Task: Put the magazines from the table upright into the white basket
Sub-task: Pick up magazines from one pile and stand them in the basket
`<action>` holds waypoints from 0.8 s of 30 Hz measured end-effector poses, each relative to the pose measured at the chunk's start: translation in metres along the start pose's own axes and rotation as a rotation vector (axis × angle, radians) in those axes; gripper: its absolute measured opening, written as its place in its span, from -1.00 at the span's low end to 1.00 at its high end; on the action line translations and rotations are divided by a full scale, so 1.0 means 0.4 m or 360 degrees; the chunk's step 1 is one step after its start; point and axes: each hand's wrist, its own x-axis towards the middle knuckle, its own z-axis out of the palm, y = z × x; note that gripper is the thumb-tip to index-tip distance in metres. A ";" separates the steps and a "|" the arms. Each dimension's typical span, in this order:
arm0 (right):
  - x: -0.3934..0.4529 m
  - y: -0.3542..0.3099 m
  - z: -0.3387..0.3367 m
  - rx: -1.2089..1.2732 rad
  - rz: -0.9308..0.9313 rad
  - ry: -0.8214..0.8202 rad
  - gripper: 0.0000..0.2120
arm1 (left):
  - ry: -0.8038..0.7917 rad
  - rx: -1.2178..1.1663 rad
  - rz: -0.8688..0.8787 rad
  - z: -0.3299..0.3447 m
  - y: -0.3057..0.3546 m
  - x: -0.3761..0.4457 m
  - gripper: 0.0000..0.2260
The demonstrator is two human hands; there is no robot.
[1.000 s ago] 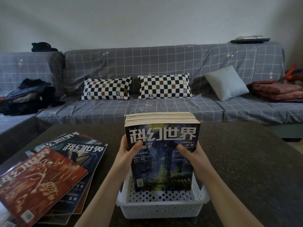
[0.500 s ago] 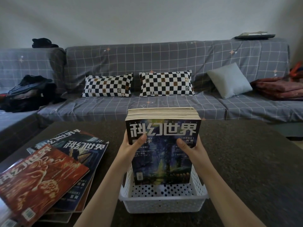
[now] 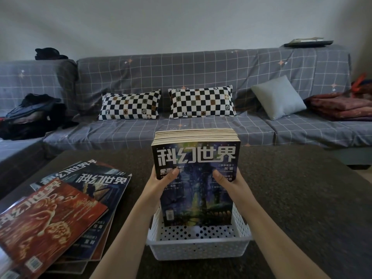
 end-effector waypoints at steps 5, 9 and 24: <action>0.000 0.000 0.000 0.0002 -0.0024 0.0042 -0.50 | 0.0081 0.0007 0.0049 0.014 0.001 -0.017 -0.18; -0.006 -0.010 -0.011 0.0003 -0.0005 0.0105 -0.40 | 0.0107 0.0024 0.0111 0.010 0.000 -0.034 -0.27; -0.134 -0.040 0.006 -0.0379 0.0032 0.0704 -0.44 | 0.0349 0.0496 0.0252 0.014 0.005 -0.139 -0.25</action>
